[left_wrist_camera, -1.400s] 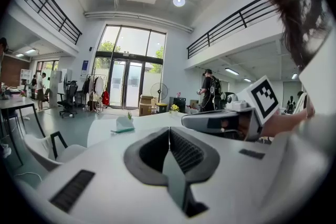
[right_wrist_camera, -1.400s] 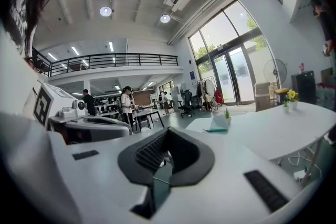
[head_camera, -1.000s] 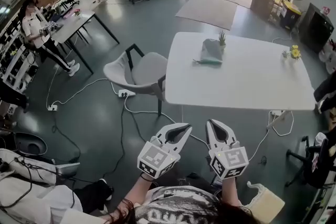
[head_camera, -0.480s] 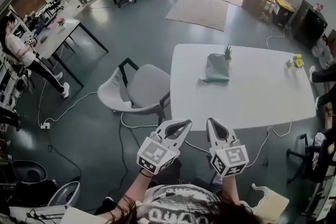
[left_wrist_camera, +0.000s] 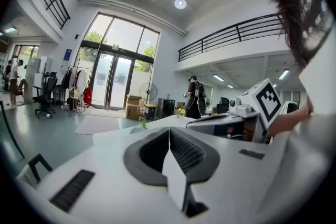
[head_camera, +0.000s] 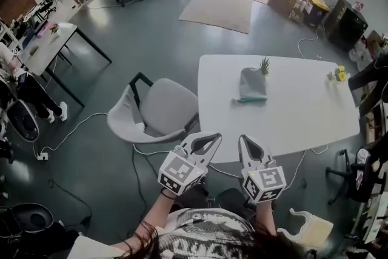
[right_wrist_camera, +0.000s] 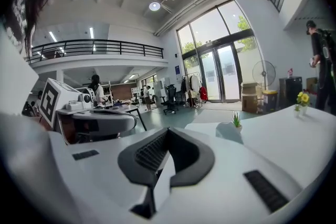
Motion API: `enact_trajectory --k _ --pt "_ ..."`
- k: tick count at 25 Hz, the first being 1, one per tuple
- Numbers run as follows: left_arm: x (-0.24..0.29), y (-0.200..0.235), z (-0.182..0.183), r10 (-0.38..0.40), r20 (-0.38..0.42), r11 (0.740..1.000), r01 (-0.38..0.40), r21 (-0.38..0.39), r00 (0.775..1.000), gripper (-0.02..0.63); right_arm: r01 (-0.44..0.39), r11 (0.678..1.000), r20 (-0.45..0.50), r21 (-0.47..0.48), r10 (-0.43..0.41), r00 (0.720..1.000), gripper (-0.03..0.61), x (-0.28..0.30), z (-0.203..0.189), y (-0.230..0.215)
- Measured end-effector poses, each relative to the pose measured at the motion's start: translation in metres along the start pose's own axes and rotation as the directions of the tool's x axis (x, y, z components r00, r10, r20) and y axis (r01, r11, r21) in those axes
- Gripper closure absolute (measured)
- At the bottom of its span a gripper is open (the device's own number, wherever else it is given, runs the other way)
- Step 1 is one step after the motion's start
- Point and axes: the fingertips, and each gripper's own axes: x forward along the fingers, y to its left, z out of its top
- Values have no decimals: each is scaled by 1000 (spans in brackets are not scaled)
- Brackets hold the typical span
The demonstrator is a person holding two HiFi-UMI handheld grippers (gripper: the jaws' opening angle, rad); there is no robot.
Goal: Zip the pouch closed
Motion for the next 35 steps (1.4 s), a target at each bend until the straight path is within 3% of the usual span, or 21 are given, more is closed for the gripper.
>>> enact_trajectory --k 13,23,35 --pt "42 26 -24 -76 -58 995 72 -73 995 601 89 995 -51 51 -86 995 581 23 -14 -34" --pt "101 53 -41 -59 -128 995 49 -81 990 600 28 998 -98 48 -23 995 581 73 -18 -86" --pt "185 93 -86 -70 -270 997 61 -45 960 600 -73 996 -173 58 82 981 581 115 -50 -139"
